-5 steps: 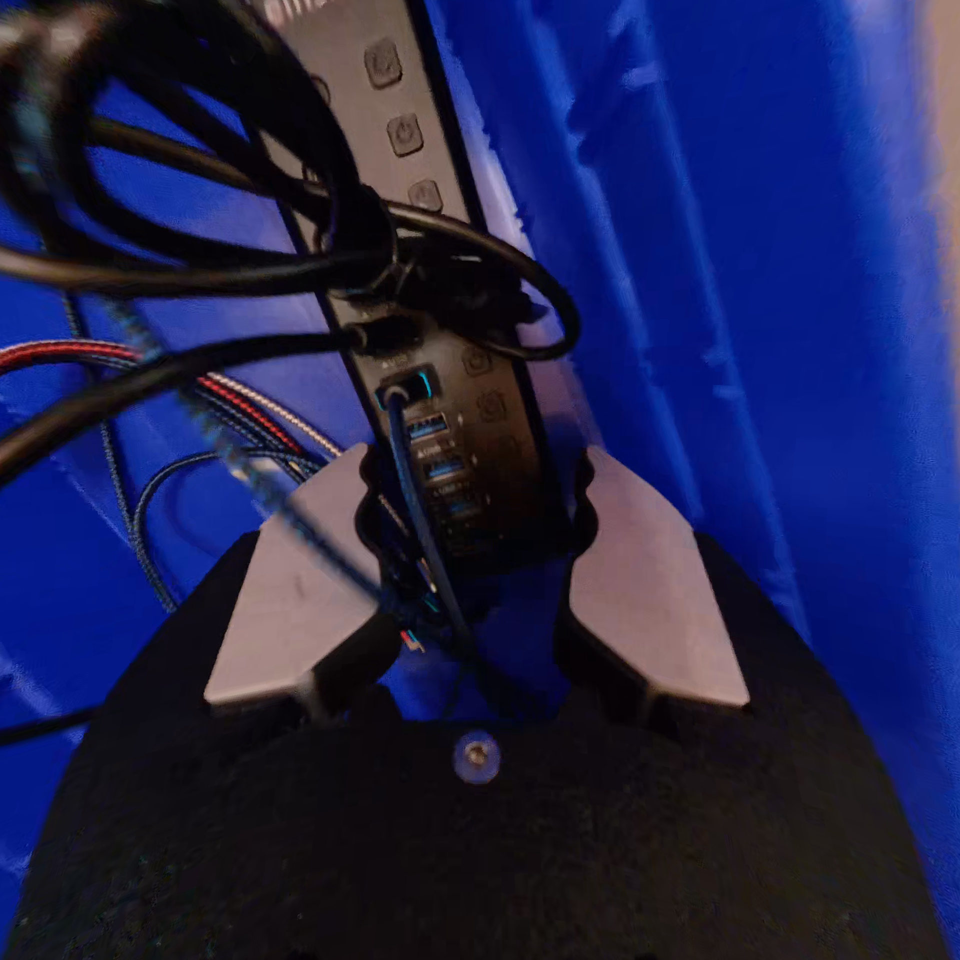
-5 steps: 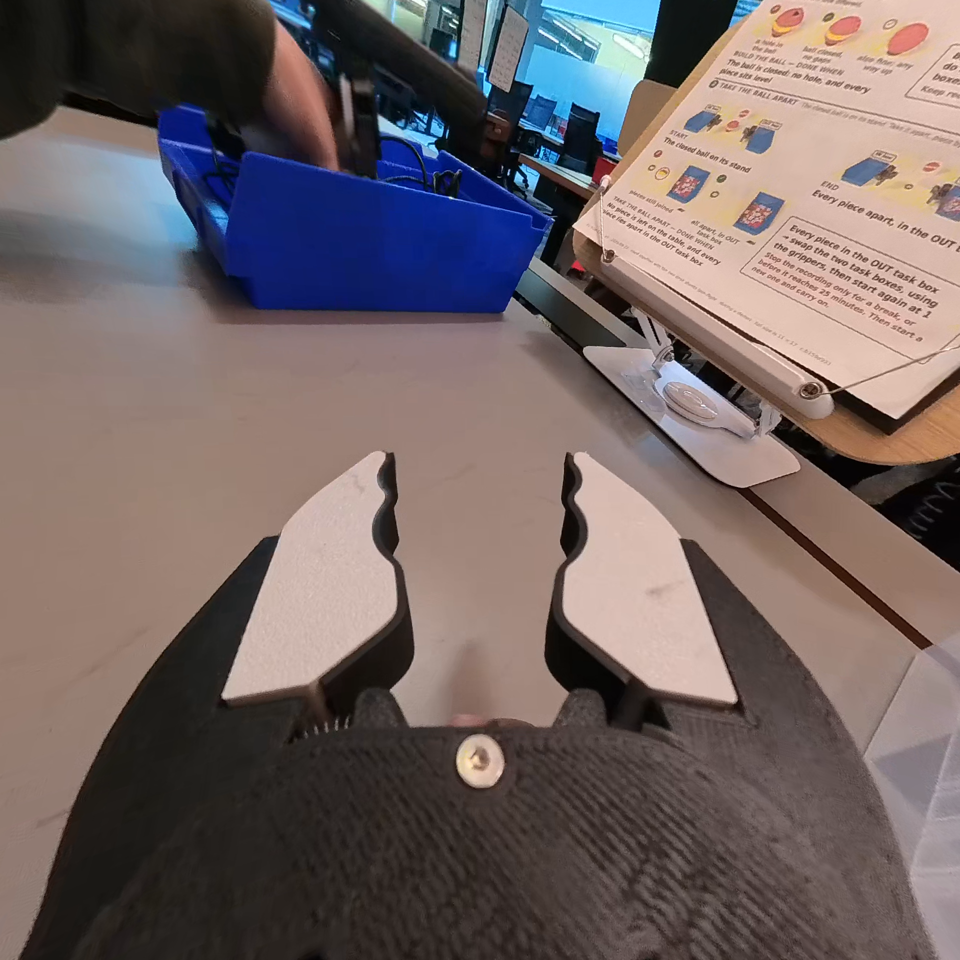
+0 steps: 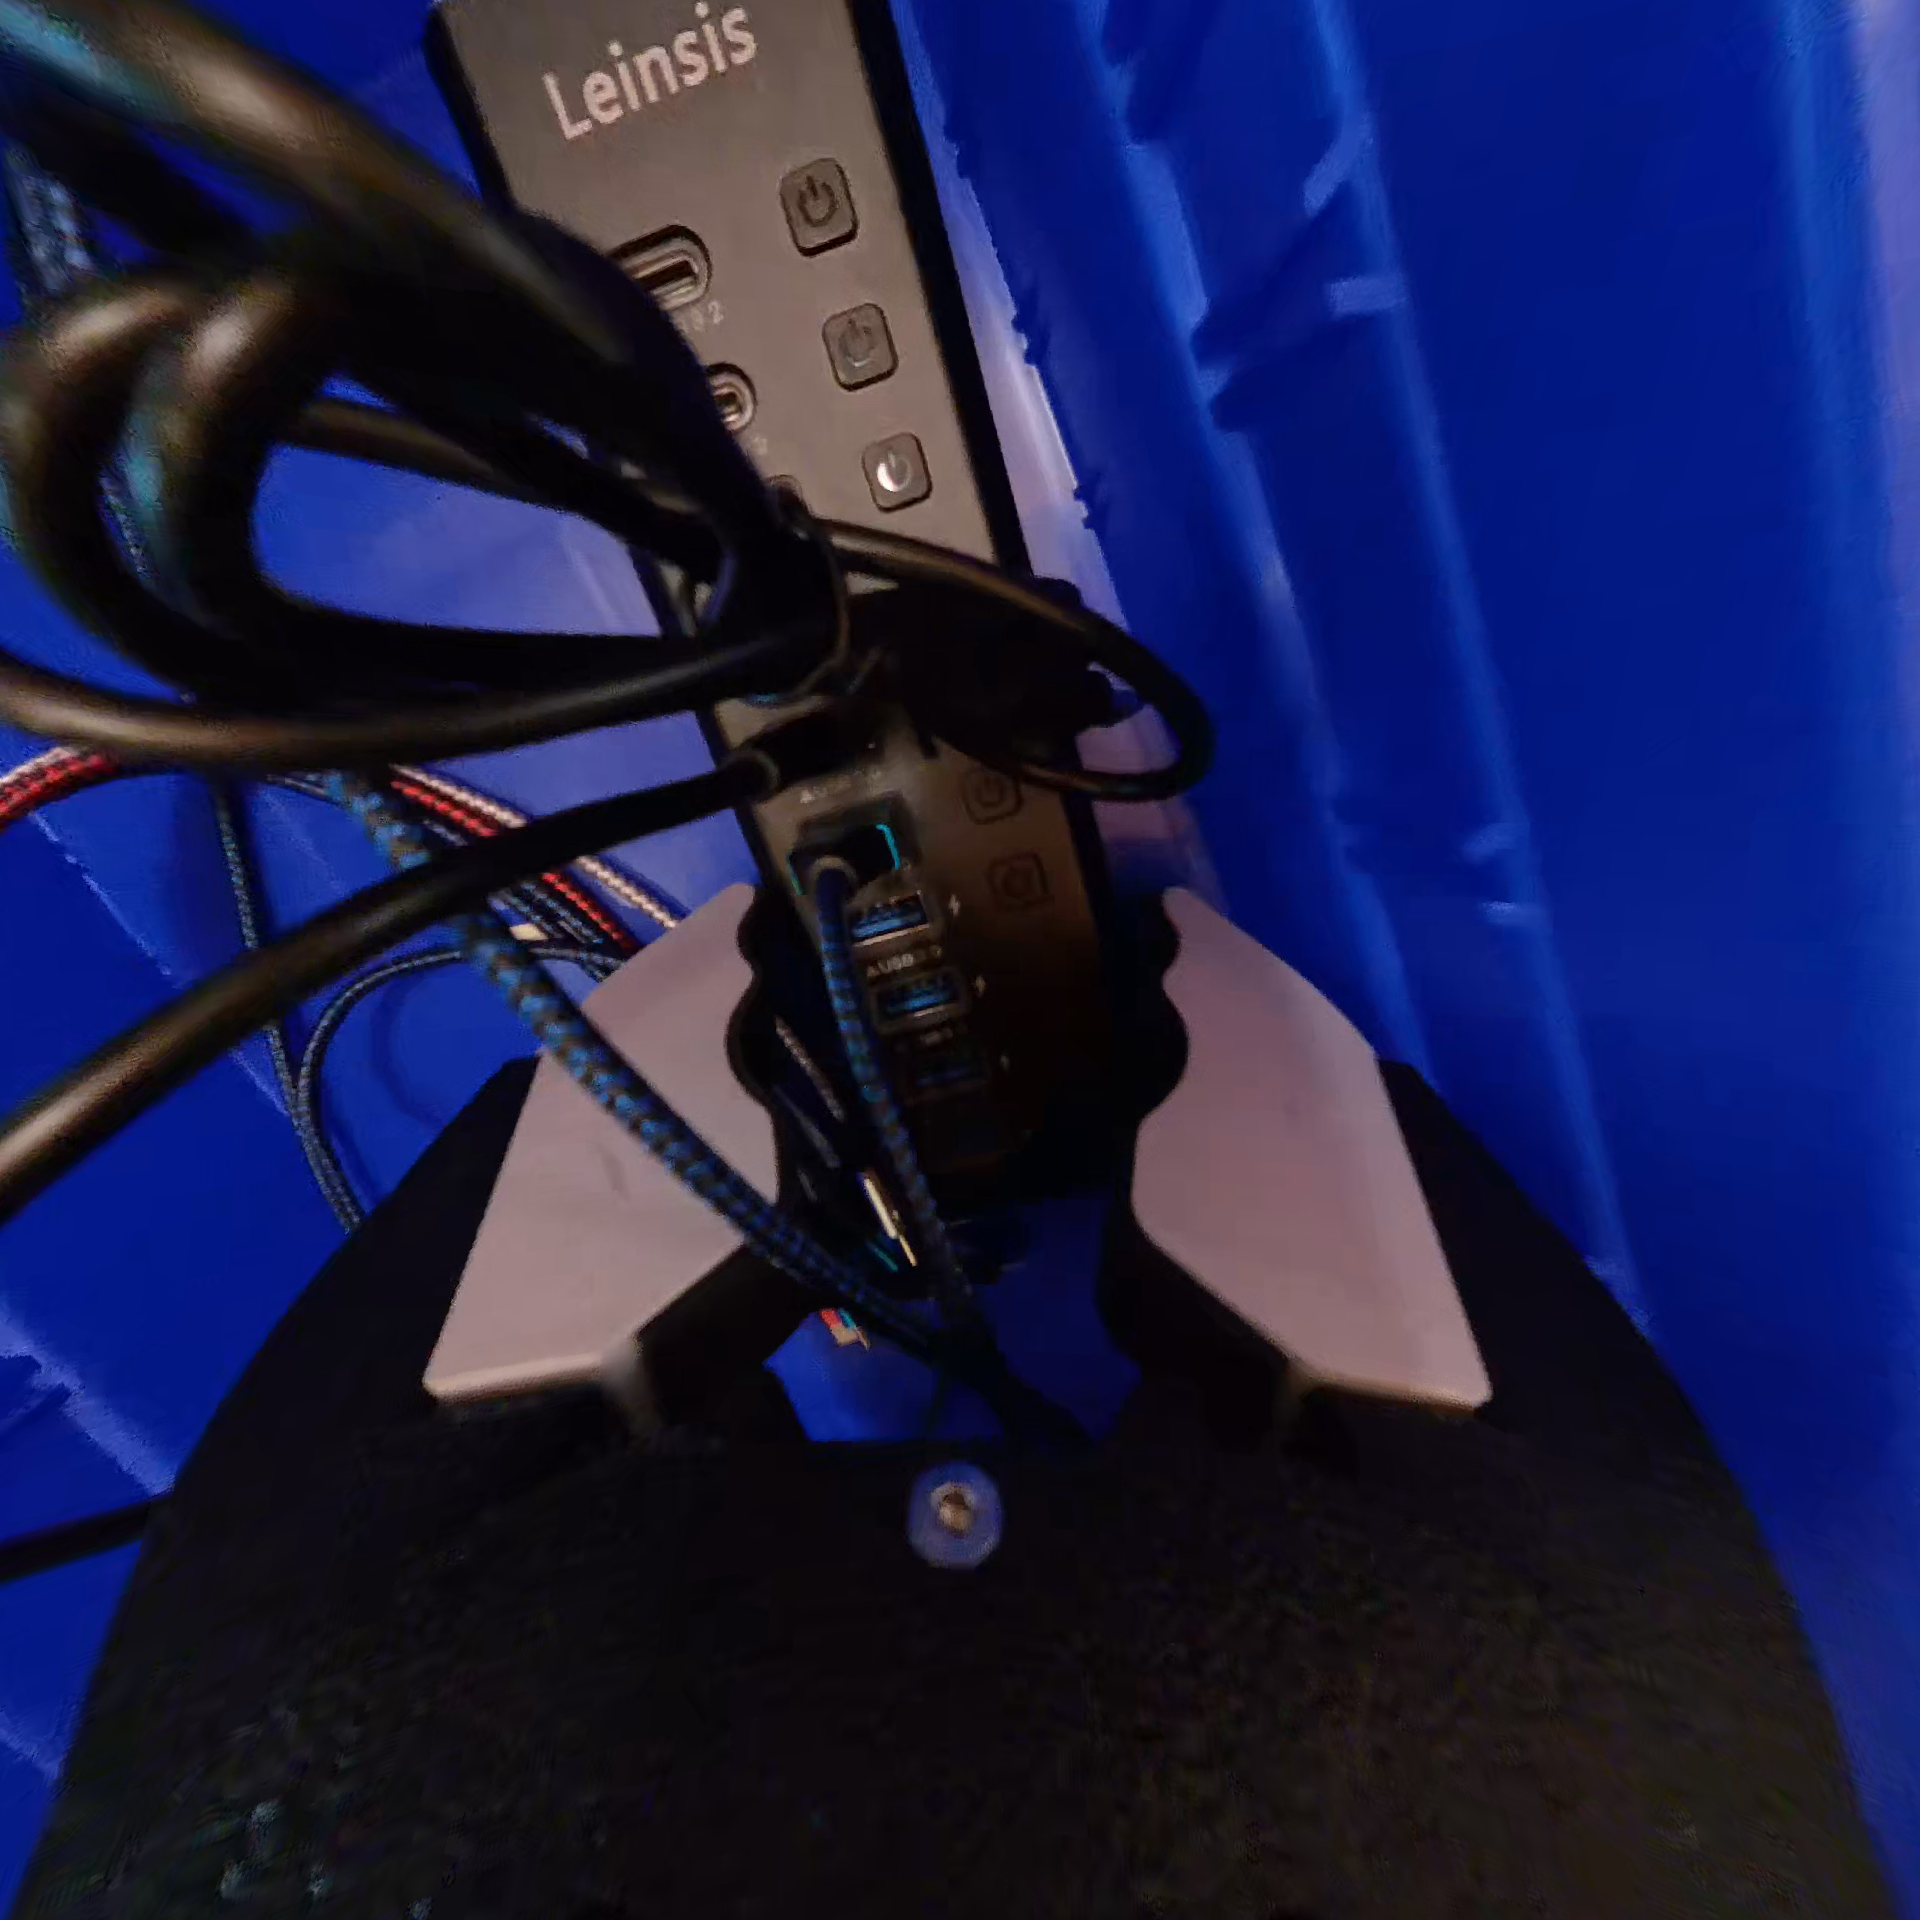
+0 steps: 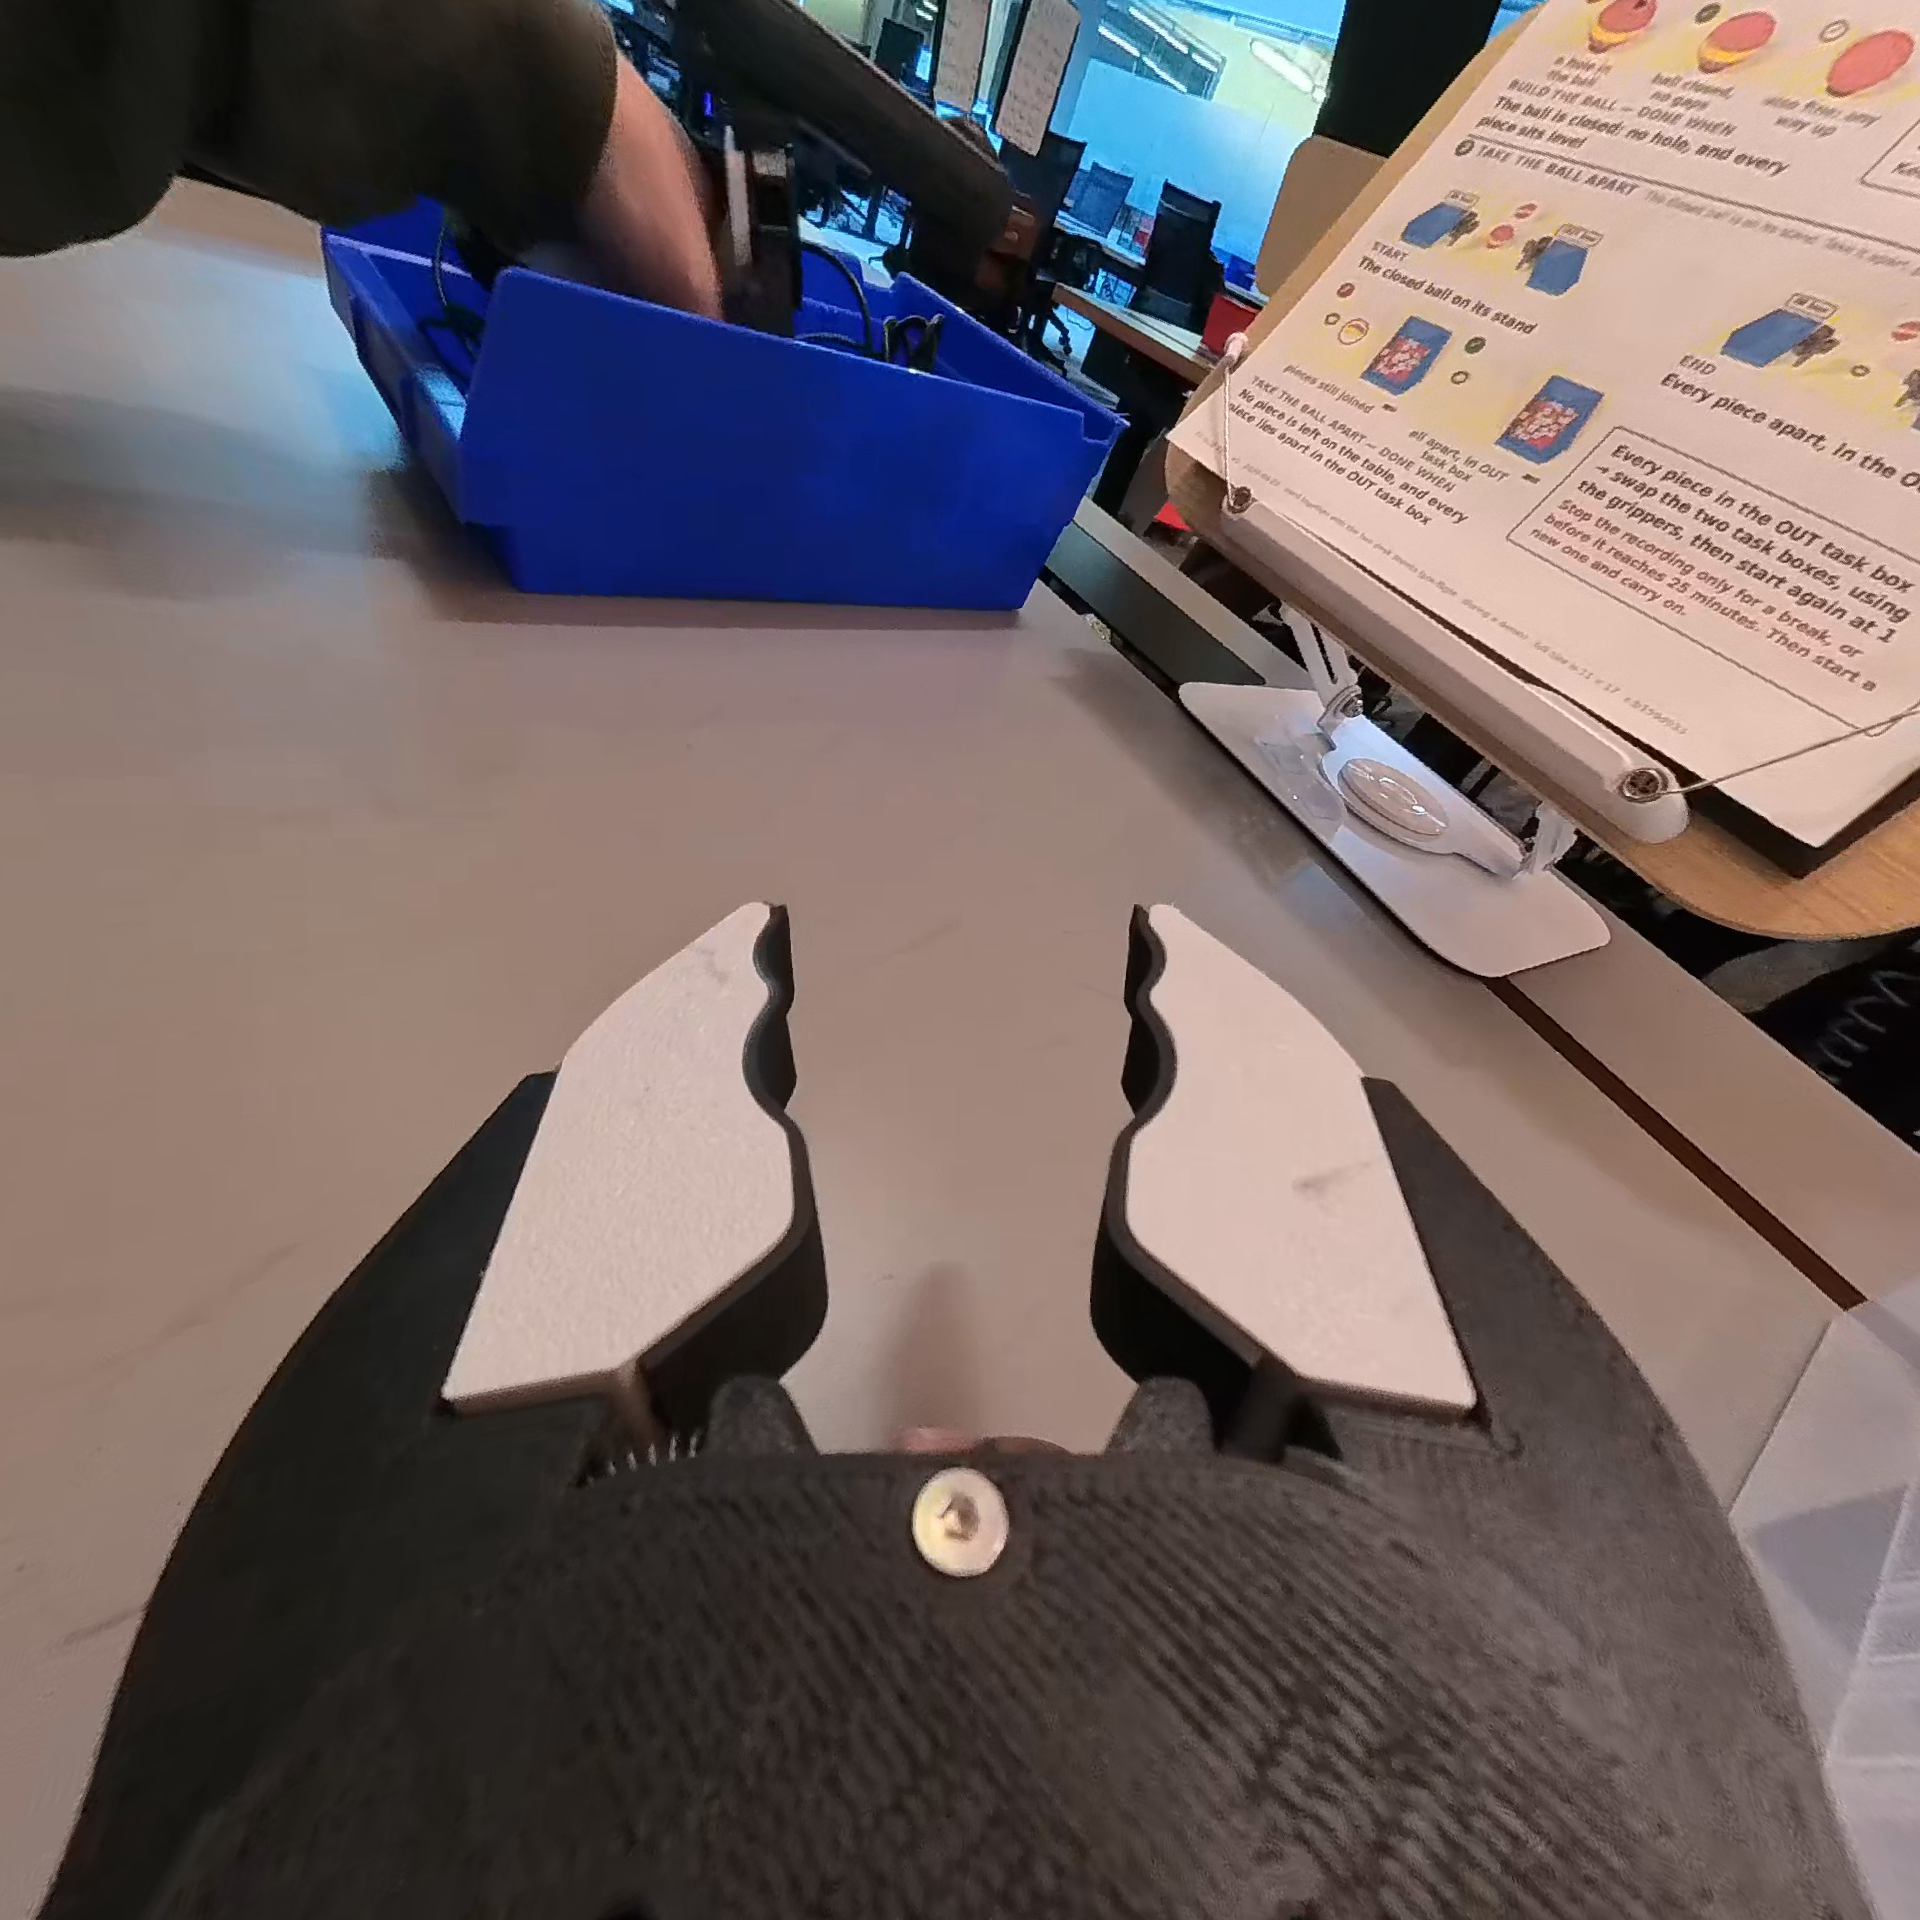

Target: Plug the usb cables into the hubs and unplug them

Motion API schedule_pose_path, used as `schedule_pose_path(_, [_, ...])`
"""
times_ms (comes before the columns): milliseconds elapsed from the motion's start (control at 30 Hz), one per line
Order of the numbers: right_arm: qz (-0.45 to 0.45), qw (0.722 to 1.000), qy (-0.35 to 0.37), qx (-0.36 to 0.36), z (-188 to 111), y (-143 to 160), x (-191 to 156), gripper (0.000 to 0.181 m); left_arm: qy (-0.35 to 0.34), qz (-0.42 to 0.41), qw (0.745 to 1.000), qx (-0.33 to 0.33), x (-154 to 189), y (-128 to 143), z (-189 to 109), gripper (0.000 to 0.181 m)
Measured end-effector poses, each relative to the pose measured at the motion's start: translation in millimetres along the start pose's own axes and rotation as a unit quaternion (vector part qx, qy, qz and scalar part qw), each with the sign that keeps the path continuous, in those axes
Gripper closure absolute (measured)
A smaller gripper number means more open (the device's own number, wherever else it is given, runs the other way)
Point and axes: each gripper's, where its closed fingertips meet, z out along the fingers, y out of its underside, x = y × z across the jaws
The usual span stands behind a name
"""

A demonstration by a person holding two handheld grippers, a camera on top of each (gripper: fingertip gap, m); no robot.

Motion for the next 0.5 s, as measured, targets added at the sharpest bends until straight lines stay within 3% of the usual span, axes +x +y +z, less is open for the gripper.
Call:
schedule_pose_path(167, [0.011,1.000,0.007,0.004,-1.1,-0.8,3.8,0.120,0.006,0.042,0.998,0.050,-4.2,1.1,-3.0,0.119])
schedule_pose_path(300, [0.028,0.999,0.015,0.015,-3.4,-2.8,9.2,0.120,-0.028,0.099,0.991,0.087,-9.5,2.7,-19.4,0.120])
schedule_pose_path(400, [0.029,0.999,0.015,0.015,-3.6,-2.8,9.4,0.119,-0.113,0.173,0.975,0.079,-17.9,3.6,-40.0,0.120])
schedule_pose_path(500, [0.025,1.000,0.014,0.014,-3.2,-2.6,8.4,0.119,-0.219,0.262,0.938,0.057,-24.1,2.8,-67.2,0.121])
